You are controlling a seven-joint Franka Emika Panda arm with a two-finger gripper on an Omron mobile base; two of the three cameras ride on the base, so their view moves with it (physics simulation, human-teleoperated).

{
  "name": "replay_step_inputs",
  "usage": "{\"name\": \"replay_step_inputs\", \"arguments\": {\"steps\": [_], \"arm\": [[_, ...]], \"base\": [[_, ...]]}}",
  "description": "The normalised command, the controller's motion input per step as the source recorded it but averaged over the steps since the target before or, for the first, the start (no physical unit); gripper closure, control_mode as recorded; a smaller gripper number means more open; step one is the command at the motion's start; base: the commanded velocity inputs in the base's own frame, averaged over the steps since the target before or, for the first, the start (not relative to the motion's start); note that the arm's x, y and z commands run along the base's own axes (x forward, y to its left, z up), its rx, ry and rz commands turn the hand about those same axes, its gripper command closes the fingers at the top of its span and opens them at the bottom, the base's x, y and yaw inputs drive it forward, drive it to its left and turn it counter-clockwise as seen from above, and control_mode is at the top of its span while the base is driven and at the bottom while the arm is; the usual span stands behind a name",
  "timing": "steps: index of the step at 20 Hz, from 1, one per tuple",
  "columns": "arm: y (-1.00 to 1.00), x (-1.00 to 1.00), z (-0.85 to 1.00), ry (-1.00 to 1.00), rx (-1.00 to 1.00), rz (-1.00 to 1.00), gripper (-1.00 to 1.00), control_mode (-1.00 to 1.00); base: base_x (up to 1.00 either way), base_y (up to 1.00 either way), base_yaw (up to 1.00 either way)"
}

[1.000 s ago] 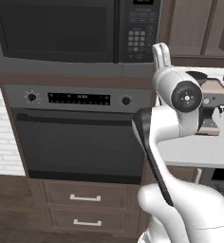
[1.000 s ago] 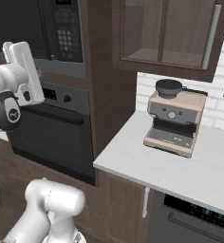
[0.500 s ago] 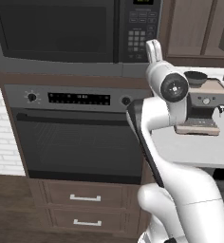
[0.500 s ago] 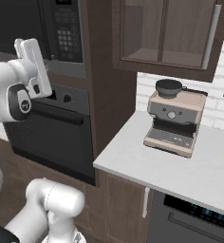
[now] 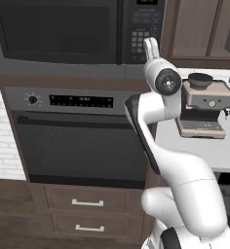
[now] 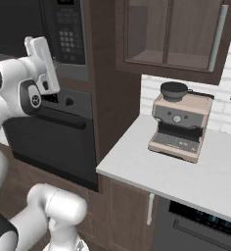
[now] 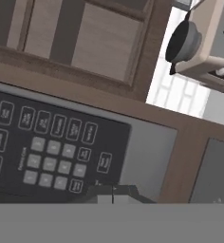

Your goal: Open the microwave, place the bowl with waffle inside the microwave, then close the microwave door and turn it on.

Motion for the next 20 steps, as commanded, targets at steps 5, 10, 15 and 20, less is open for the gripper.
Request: {"name": "replay_step_inputs", "arguments": {"steps": [5,10,15,20], "arm": [[0.00,0.41,0.00,0.00,0.00,0.00,1.00,-1.00],[0.00,0.41,0.00,0.00,0.00,0.00,1.00,-1.00],[-0.01,0.38,0.00,0.00,0.00,0.00,1.00,-1.00],[-0.08,0.46,0.00,0.00,0.00,0.00,1.00,-1.00]], "base": [[0.00,0.00,0.00],[0.00,0.00,0.00],[0.00,0.00,0.00],[0.00,0.00,0.00]]}}
